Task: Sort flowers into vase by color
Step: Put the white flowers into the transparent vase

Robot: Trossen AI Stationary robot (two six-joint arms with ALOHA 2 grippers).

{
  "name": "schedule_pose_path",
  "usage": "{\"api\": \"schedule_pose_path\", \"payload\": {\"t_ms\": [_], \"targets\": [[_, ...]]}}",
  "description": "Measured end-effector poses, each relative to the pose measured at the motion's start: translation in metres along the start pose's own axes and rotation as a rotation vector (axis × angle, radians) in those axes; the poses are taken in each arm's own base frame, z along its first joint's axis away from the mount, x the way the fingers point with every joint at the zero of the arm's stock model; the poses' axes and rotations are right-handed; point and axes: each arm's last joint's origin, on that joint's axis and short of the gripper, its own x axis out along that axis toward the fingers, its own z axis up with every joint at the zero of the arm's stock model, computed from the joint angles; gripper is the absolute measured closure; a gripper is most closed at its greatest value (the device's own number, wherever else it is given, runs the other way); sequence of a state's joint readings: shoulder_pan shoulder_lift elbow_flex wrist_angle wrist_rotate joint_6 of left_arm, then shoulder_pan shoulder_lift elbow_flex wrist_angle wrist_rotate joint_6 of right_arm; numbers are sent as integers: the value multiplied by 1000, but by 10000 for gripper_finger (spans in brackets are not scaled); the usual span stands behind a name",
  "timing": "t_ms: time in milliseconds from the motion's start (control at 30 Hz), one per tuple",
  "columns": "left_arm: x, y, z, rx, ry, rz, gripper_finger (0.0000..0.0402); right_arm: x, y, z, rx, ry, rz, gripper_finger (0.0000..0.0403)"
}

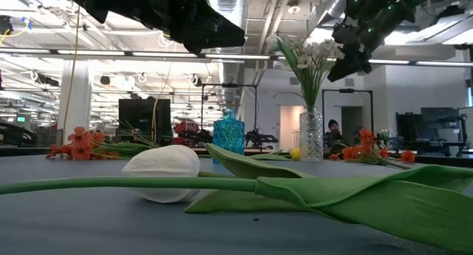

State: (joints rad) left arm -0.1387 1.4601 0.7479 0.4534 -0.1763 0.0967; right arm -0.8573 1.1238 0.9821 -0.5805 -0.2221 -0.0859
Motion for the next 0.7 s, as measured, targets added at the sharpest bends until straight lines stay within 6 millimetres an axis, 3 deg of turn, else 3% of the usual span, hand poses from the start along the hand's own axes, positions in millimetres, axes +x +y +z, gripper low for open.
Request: {"api": "schedule_pose_path", "payload": {"t_ms": [133,267,467,700], "targets": [[0,0,0,-1,-1,0,276,12,3,1,7,22,22,351],[0,0,0,-10,-1,-1,276,33,3,-1,39,72,20,341],[0,0,0,-11,0,-14,276,45,-1,-3,90,103,14,276],[0,0,-1,-3,11,-14,276,32,-8,-1,166,58,29,181]]}}
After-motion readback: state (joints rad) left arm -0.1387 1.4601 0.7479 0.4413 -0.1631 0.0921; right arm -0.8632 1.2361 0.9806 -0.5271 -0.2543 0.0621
